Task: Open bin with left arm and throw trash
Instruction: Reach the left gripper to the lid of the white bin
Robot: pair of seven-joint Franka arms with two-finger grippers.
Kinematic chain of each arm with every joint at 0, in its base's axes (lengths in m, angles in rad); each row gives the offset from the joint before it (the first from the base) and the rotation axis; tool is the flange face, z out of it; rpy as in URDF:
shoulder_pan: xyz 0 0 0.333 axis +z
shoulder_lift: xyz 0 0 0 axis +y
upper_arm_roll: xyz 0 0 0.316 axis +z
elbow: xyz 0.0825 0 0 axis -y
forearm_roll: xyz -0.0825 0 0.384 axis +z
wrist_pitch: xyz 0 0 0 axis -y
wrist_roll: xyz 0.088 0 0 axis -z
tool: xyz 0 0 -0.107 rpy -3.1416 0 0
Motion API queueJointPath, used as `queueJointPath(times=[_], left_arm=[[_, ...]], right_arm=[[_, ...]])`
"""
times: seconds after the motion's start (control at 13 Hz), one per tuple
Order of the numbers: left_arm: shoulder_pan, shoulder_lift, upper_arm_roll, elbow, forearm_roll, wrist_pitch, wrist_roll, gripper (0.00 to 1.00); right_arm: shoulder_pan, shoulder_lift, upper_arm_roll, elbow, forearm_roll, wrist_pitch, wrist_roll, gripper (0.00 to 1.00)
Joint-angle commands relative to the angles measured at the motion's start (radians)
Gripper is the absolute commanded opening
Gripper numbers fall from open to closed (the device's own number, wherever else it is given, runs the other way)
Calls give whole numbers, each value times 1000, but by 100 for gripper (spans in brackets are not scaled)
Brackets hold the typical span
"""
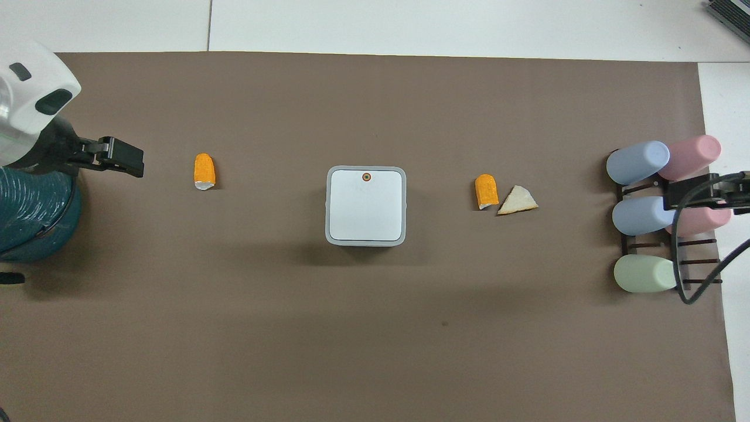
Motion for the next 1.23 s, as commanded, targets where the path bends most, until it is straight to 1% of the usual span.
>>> queueJointPath(times=[0.0, 0.54, 0.77, 0.85, 1.08, 1.15], left_arm=[[0, -33, -2, -40, 17, 7, 11, 100], [-11, -40, -4, -49, 17, 5, -4, 100], [-19, -42, -12, -57, 17, 37, -4, 100], [-37, -43, -12, -59, 17, 38, -7, 77], [-71, -47, -12, -69, 14, 34, -35, 1], [-85, -50, -12, -74, 13, 38, -36, 0]], right_arm=[[-5, -28, 8, -31, 1, 8, 16, 100], [-5, -29, 8, -34, 1, 9, 16, 100], [-3, -31, 8, -37, 1, 9, 16, 100], [-5, -31, 8, -37, 1, 9, 17, 100], [-3, -31, 8, -37, 1, 11, 17, 100], [-3, -31, 8, -37, 1, 11, 17, 100]])
